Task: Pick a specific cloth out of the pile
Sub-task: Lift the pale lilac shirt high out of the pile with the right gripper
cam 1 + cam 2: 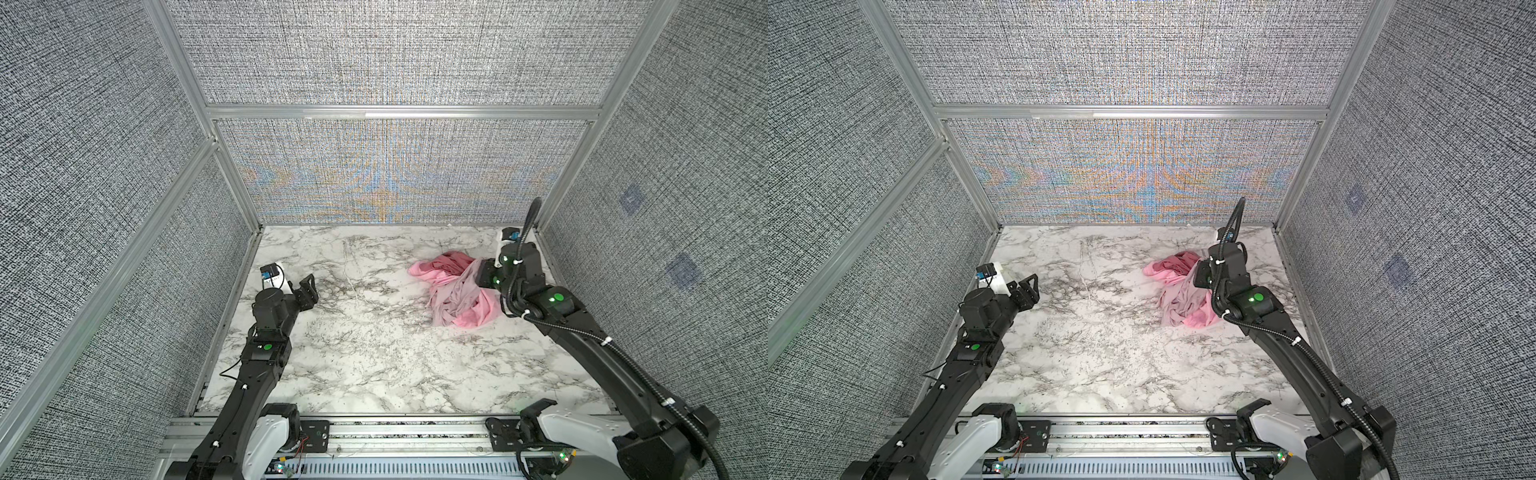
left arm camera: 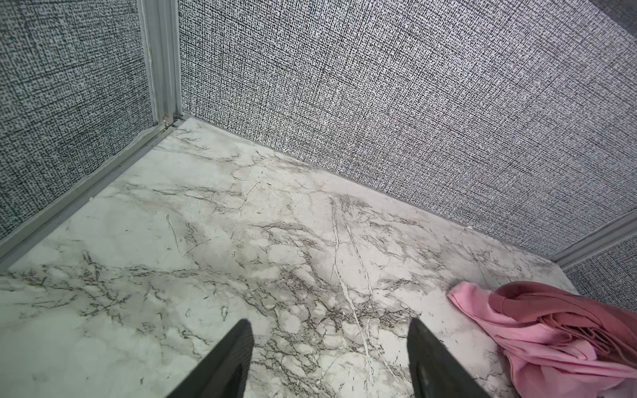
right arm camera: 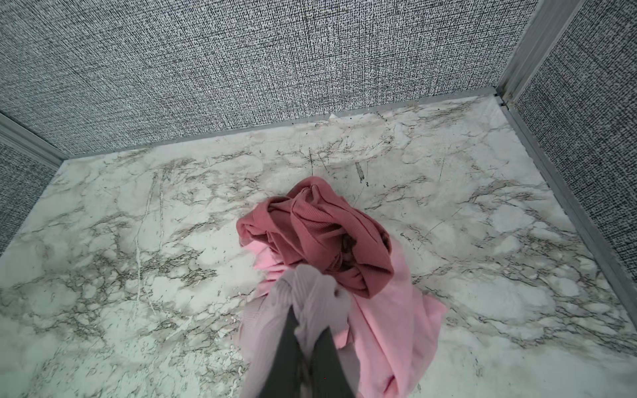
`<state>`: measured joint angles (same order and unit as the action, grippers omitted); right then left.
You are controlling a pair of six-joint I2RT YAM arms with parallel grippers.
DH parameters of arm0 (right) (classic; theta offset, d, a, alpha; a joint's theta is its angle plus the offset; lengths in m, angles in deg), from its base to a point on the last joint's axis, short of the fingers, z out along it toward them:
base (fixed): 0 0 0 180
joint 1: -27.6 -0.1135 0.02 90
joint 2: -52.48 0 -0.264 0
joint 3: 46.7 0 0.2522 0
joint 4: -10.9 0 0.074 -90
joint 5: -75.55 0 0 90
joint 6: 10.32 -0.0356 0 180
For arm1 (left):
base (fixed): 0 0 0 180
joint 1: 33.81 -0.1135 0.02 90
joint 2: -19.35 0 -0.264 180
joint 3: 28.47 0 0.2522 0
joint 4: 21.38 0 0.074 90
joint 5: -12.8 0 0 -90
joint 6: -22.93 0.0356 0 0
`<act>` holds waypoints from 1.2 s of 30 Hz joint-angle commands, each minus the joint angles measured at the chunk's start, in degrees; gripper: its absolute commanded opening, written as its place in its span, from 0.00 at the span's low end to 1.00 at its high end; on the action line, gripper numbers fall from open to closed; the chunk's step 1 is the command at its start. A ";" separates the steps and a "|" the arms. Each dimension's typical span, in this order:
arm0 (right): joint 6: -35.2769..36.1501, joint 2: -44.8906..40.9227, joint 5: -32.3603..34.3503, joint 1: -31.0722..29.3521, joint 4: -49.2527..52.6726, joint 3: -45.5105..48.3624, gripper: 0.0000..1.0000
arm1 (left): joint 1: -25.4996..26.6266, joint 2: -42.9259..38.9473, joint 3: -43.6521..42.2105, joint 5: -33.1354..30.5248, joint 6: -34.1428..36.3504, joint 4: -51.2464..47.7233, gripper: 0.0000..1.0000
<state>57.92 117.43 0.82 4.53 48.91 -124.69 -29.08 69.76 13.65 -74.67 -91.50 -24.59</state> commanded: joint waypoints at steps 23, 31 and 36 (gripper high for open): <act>0.04 3.85 -22.75 7.56 3.78 -38.71 0.00 | -0.04 -0.12 3.15 1.25 -0.01 -1.89 0.73; -4.08 10.76 -37.05 7.51 2.69 -52.17 0.00 | 0.04 -0.13 5.22 2.04 -0.28 -2.84 0.73; -7.39 17.16 -46.72 5.84 0.18 -59.65 0.00 | 0.03 -0.78 8.20 1.92 -0.01 -5.79 0.73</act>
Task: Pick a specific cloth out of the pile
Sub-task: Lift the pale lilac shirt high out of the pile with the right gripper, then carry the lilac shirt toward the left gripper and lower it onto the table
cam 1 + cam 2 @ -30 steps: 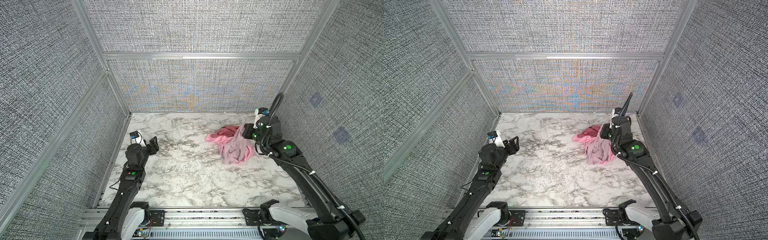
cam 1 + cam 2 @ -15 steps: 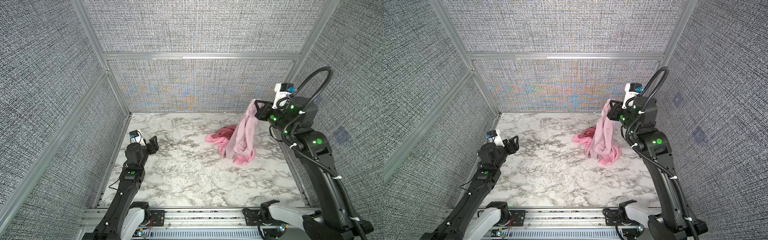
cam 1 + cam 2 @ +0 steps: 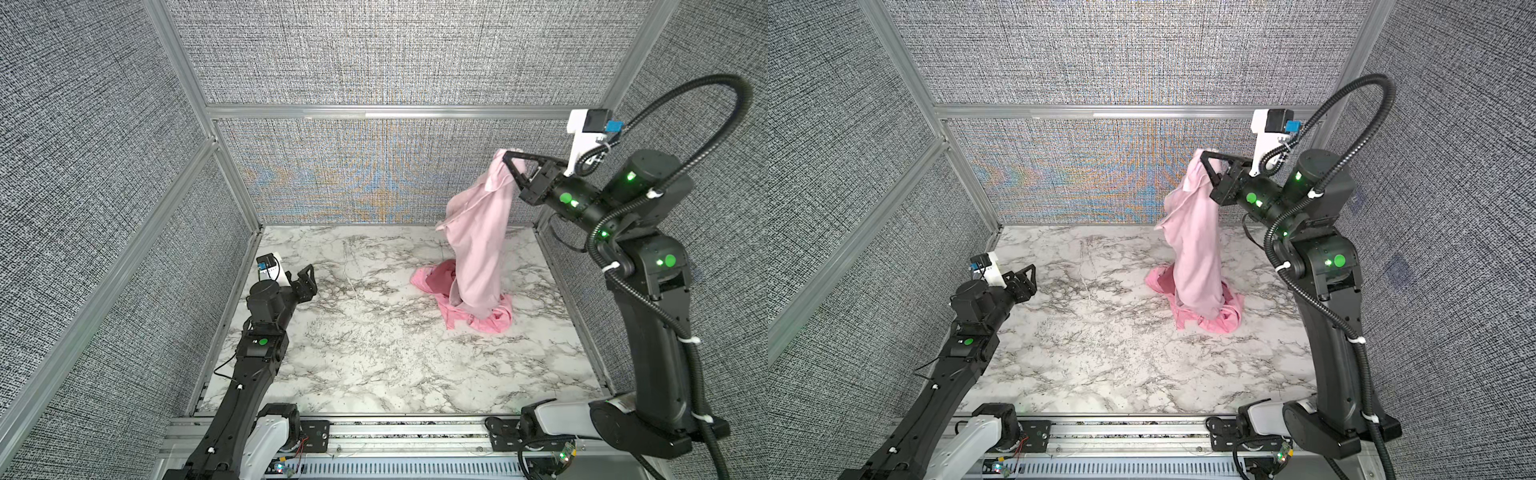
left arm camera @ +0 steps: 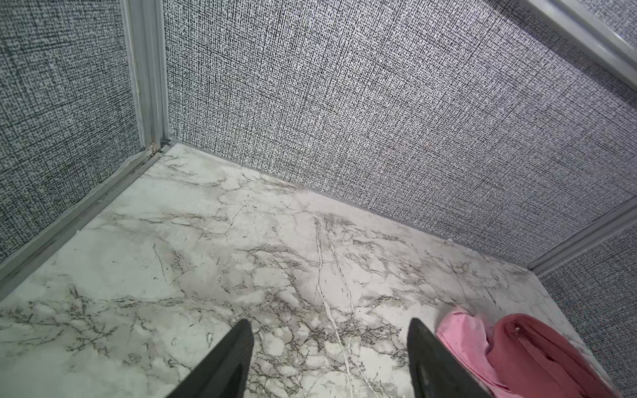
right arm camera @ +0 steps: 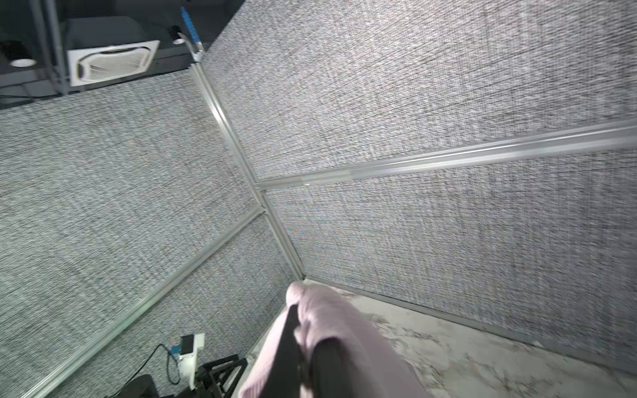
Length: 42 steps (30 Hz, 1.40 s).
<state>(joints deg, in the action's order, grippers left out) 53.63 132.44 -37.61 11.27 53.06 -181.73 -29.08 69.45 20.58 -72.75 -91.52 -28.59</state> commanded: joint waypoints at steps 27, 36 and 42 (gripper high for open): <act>-5.60 31.72 -12.70 -19.90 -11.41 -20.43 0.00 | -0.01 -8.92 18.49 -8.63 4.50 -24.14 0.76; -3.22 43.63 -10.52 -25.62 -14.70 -21.90 0.00 | -0.07 -10.56 20.36 -9.41 5.46 -26.75 0.78; -2.00 53.23 -9.87 -30.45 -17.98 -24.54 0.00 | -0.03 -10.62 20.87 -9.98 6.17 -27.46 0.78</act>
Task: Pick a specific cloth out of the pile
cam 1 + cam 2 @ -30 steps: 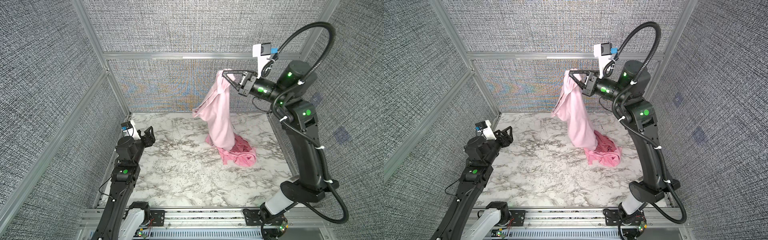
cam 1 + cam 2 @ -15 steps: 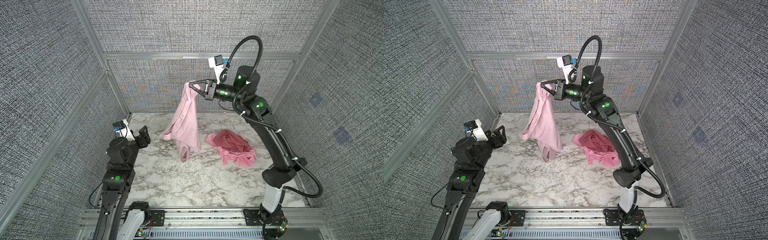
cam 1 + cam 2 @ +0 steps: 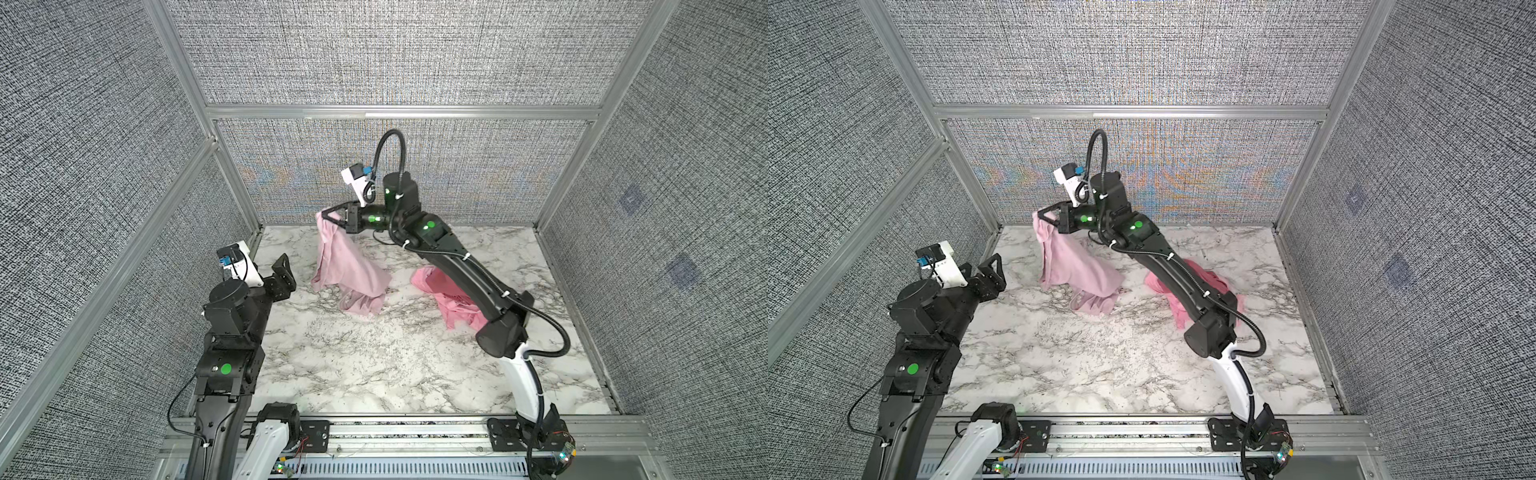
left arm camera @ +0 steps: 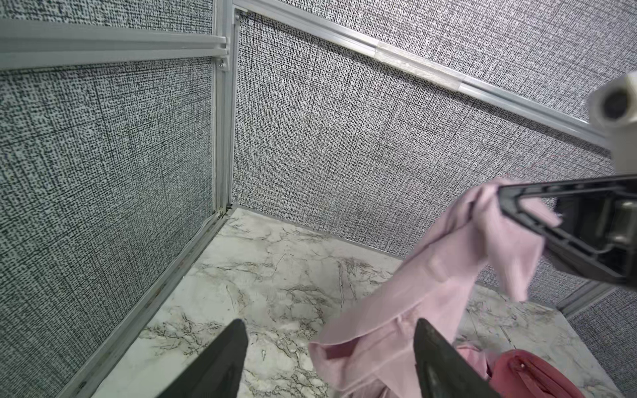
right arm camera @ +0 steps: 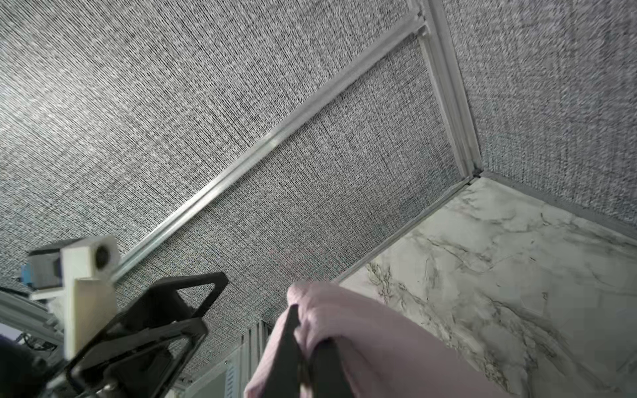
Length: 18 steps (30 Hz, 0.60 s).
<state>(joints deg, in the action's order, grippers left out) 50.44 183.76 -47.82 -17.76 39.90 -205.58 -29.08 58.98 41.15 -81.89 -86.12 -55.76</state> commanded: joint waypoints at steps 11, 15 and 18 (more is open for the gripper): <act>5.88 13.44 8.05 -9.43 -7.89 -0.18 0.25 | -0.07 0.05 0.56 -1.29 1.03 -0.82 0.78; 6.45 8.95 9.74 -9.34 -12.34 8.78 0.55 | 0.01 0.00 0.70 -1.29 0.70 -0.65 0.78; 9.16 3.99 12.36 -9.06 -13.44 15.50 0.59 | 0.00 0.87 0.33 -1.34 0.22 -0.34 0.78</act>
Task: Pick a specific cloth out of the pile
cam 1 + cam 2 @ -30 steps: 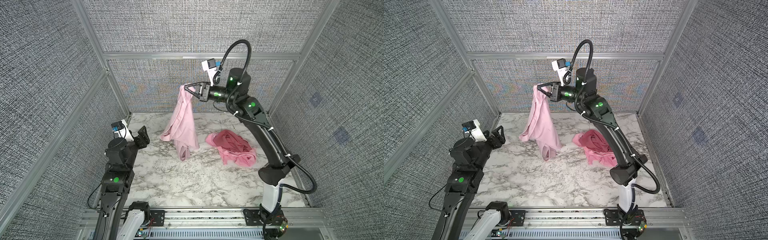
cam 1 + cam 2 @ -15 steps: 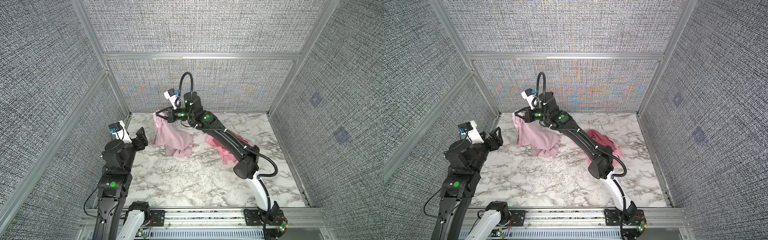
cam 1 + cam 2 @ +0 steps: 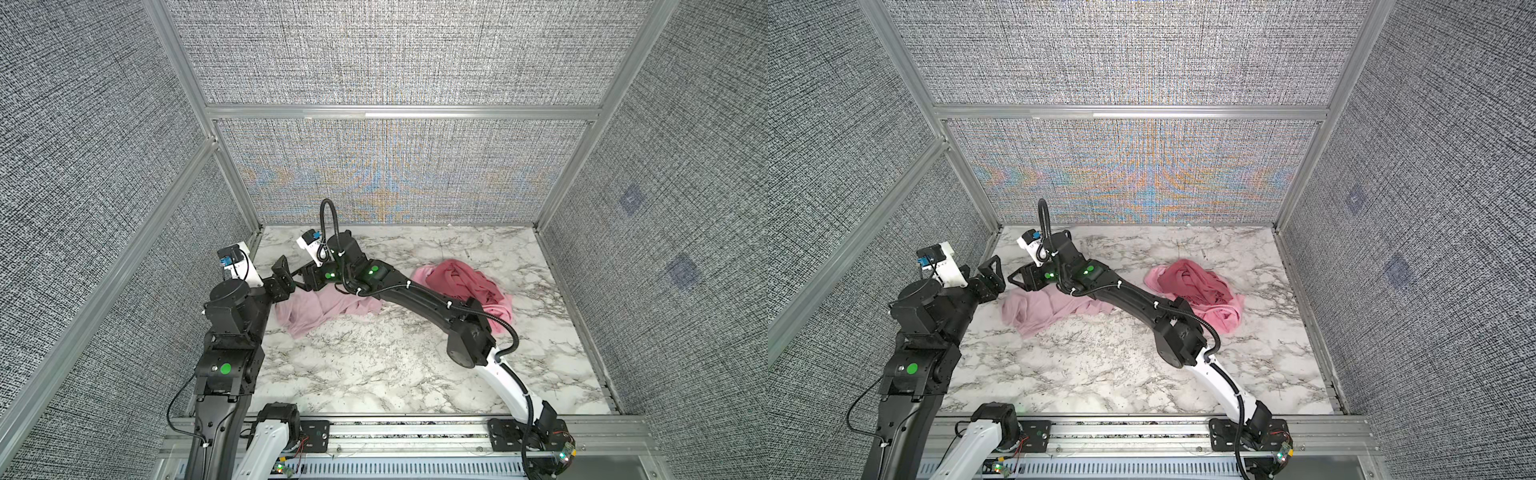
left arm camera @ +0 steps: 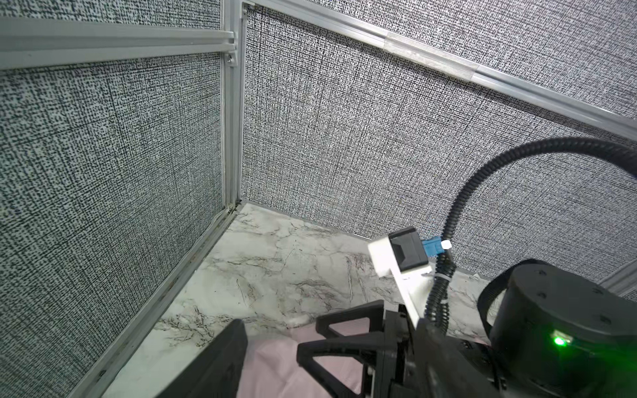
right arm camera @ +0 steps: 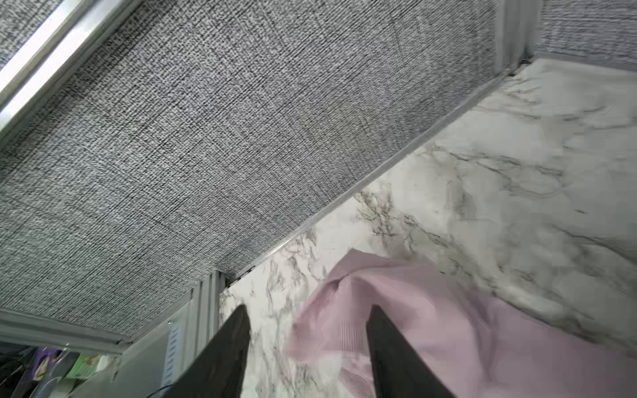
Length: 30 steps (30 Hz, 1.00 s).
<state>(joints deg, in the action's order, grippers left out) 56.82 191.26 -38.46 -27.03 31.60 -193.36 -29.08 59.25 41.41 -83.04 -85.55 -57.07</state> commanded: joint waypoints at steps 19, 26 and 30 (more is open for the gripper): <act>3.14 -47.88 21.96 12.63 -6.75 60.99 0.61 | 9.66 25.15 -10.85 10.61 -3.49 22.74 0.70; 5.33 -63.09 26.32 18.63 0.88 72.08 0.61 | 18.44 40.80 -7.29 6.36 -3.21 26.15 0.68; 5.03 -68.75 26.00 22.11 2.22 76.06 0.61 | 22.15 48.99 -2.18 4.13 -3.05 23.69 0.68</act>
<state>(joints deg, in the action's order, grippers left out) 61.59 124.44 -13.57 -6.15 31.75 -118.72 -8.36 105.02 36.95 -76.07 -88.68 -33.90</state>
